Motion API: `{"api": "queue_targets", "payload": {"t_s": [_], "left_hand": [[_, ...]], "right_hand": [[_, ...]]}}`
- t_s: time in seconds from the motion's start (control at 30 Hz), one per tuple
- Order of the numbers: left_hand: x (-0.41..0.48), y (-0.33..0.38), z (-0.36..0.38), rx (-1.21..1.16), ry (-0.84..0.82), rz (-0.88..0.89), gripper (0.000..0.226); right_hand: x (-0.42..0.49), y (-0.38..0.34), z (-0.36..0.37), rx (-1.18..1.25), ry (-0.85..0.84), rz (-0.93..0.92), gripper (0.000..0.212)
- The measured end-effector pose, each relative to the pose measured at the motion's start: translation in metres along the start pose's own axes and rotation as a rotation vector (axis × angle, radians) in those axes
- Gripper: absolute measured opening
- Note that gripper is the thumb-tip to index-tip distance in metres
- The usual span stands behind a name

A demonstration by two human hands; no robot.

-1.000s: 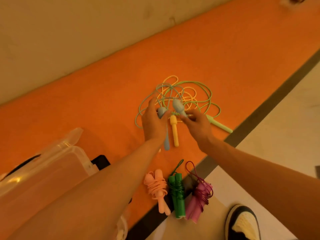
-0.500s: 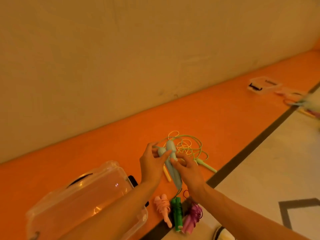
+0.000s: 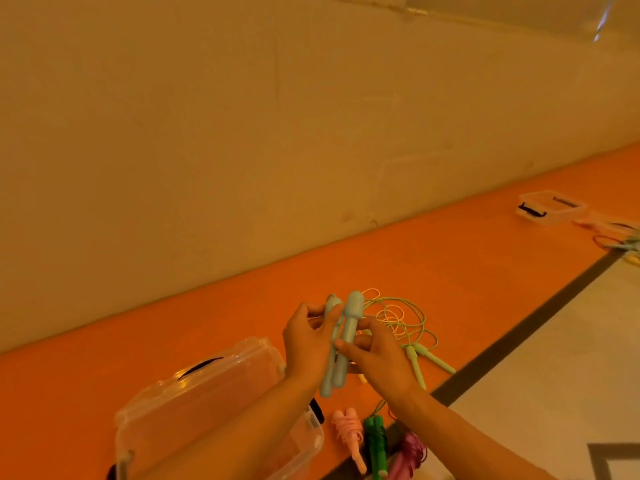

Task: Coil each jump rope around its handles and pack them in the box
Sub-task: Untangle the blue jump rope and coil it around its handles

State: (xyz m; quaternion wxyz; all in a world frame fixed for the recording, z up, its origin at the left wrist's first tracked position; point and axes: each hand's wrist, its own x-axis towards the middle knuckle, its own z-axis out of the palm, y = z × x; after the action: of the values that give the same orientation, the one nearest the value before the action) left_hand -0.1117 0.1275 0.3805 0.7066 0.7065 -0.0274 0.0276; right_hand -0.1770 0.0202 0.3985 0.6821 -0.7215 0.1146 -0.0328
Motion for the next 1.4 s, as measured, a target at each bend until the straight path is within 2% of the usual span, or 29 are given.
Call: {"api": "queue_targets", "payload": {"t_s": [0.23,0.33,0.6,0.73,0.93,1.07,1.2,1.27,1.4], "left_hand": [[-0.014,-0.003,-0.016,0.013,-0.081,0.02,0.019],[-0.02,-0.001,-0.018,-0.003,-0.167,-0.004,0.03],[-0.022,0.014,-0.024,0.004,-0.248,0.025,0.036],[-0.026,0.011,-0.035,0.031,-0.292,-0.025,0.043],[-0.025,0.012,-0.055,0.032,-0.401,-0.009,0.057],[-0.018,0.006,-0.068,0.113,-0.409,-0.022,0.052],[-0.009,0.0,-0.077,0.169,-0.424,-0.003,0.049],[-0.006,0.001,-0.08,0.175,-0.481,0.004,0.048],[-0.005,0.006,-0.08,0.066,-0.608,-0.085,0.049]], "right_hand": [[0.012,0.013,0.013,-0.112,-0.016,-0.093,0.033],[0.015,0.01,0.011,-0.082,-0.042,-0.093,0.033],[0.006,0.009,0.012,-0.105,-0.052,-0.115,0.041],[-0.003,0.009,0.017,-0.24,-0.095,-0.127,0.042],[-0.011,0.006,0.031,-0.367,-0.179,-0.113,0.032],[-0.018,-0.006,0.032,-0.533,-0.321,-0.053,0.04],[-0.011,-0.013,0.025,-0.708,-0.375,-0.092,0.032],[-0.001,-0.014,0.014,-0.849,-0.314,-0.208,0.033],[0.02,-0.011,-0.011,-1.007,0.099,-0.636,0.043]]}}
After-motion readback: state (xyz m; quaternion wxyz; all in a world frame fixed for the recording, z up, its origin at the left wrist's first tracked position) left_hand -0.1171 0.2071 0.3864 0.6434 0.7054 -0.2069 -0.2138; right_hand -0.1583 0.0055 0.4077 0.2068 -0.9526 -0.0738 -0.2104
